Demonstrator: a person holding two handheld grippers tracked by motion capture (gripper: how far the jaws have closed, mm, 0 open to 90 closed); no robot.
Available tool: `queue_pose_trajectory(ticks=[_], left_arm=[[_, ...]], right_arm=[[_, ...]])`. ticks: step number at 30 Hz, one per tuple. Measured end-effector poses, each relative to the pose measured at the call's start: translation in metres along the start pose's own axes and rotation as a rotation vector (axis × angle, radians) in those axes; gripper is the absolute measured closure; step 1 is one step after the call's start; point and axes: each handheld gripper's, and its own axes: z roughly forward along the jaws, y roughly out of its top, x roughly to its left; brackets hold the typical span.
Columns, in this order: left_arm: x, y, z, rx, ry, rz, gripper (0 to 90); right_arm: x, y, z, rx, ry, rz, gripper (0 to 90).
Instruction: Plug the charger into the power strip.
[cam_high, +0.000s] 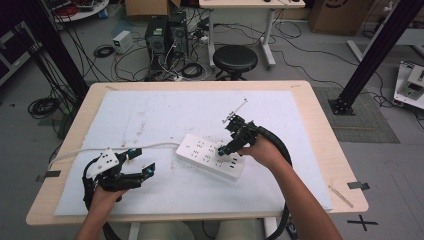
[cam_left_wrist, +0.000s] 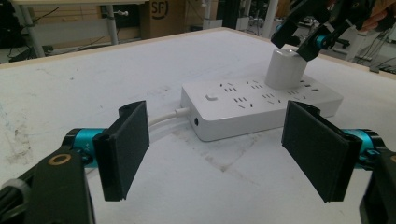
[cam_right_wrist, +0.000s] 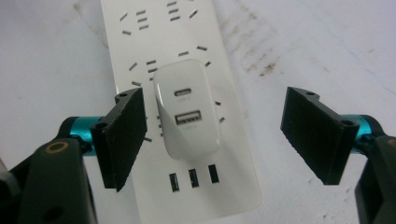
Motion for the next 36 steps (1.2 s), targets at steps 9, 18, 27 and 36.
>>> queue_pose_trajectory(ticks=[9,18,27,36], left_arm=[[-0.003,0.0,0.003,0.011,0.011,0.005,23.3],[-0.005,0.001,0.003,0.005,0.009,-0.003,23.3],[-0.003,0.001,0.0,-0.016,0.019,-0.012,21.4],[0.0,0.005,-0.003,-0.015,0.04,-0.012,18.6]], right_arm=[[-0.002,-0.038,-0.022,-0.203,-0.022,0.037,22.2],[0.0,-0.072,-0.042,-0.321,-0.08,0.054,22.1],[0.003,-0.112,-0.052,-0.433,-0.145,0.081,21.2],[0.002,-0.143,-0.06,-0.526,-0.209,0.126,19.6]])
